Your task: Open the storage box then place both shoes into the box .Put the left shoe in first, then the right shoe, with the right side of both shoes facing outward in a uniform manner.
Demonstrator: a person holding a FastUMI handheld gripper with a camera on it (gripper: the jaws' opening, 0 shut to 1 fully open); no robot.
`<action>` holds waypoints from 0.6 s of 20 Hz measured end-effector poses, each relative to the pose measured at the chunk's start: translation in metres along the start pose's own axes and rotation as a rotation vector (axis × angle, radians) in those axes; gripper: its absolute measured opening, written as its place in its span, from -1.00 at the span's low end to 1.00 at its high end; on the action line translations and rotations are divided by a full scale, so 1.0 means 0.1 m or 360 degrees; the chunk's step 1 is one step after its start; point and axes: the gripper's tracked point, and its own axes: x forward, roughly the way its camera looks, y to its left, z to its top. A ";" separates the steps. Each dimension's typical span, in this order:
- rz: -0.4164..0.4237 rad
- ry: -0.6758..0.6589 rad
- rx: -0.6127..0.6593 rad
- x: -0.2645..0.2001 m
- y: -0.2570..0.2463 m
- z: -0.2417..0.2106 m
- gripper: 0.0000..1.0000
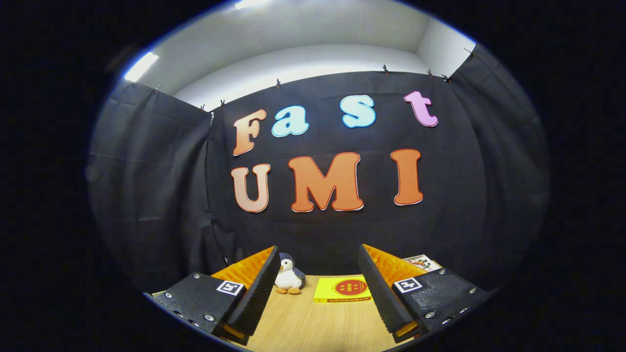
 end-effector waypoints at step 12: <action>0.0044 -0.0158 0.0017 -0.16 -0.11 0.20 0.91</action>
